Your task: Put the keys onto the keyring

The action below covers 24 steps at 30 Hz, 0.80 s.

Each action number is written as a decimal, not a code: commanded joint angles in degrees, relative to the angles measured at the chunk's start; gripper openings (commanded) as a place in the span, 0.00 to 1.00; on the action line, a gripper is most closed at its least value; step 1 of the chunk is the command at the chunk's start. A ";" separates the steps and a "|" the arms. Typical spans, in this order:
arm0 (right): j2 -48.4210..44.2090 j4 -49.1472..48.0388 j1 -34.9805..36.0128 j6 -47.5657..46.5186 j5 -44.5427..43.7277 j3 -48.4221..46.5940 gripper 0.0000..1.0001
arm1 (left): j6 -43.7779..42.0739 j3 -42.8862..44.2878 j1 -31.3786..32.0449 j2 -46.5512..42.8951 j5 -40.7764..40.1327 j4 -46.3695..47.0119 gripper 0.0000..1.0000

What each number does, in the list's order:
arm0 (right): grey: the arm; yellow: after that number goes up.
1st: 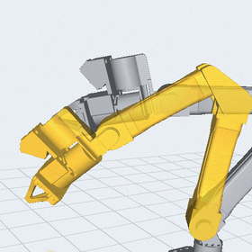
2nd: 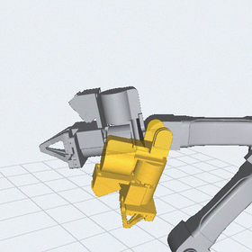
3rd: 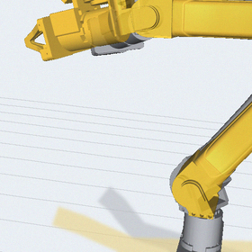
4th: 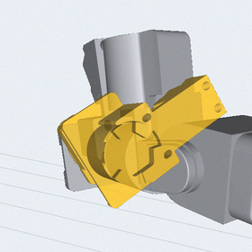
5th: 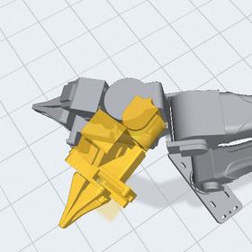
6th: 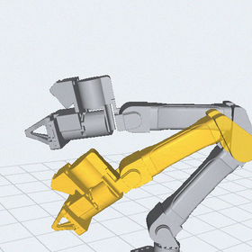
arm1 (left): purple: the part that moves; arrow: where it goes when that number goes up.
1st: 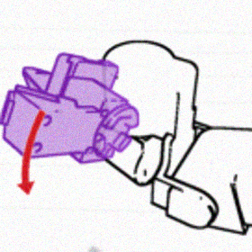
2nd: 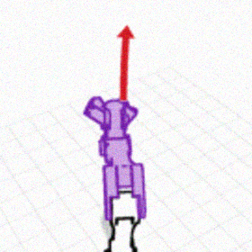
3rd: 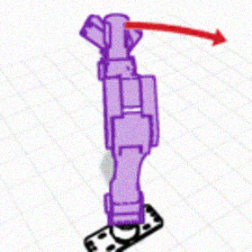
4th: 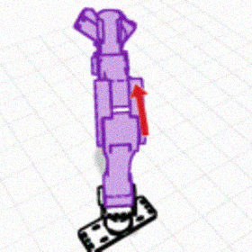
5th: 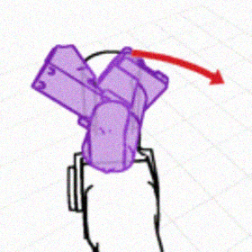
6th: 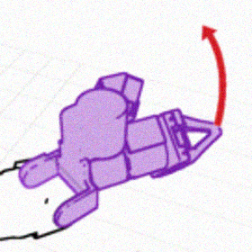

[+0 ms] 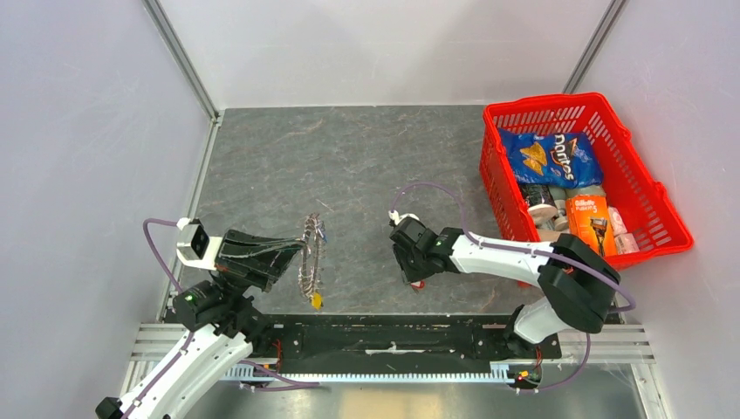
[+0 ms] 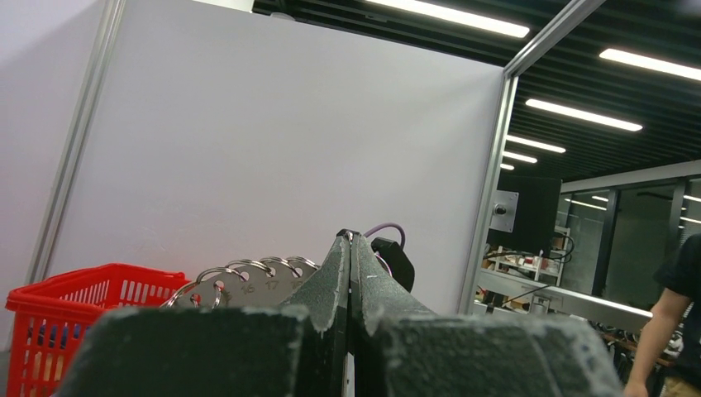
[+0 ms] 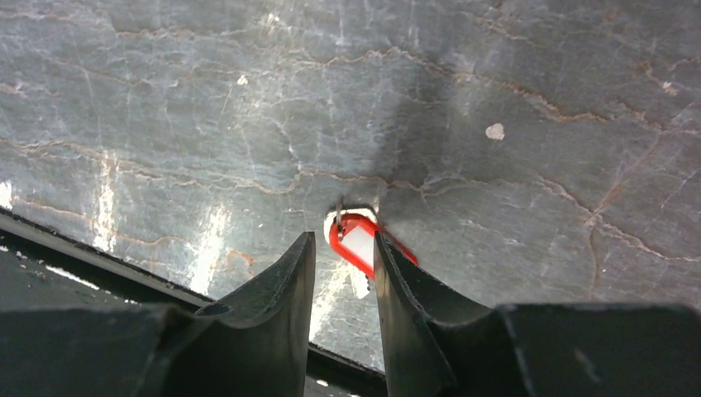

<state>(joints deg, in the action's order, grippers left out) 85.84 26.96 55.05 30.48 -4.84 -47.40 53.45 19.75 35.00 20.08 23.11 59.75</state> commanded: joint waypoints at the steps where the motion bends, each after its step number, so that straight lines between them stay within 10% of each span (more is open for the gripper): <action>1: 1.08 -3.07 -1.46 0.46 -0.13 -0.06 0.38 | -3.06 0.47 0.16 -0.90 0.33 0.95 0.02; 24: 0.97 -2.53 -2.31 0.28 3.26 0.54 0.20 | -4.50 0.18 0.16 -0.92 0.31 0.02 0.02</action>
<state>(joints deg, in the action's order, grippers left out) 88.68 24.08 52.86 30.46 -1.45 -47.37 51.27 19.73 35.00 19.70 23.20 58.33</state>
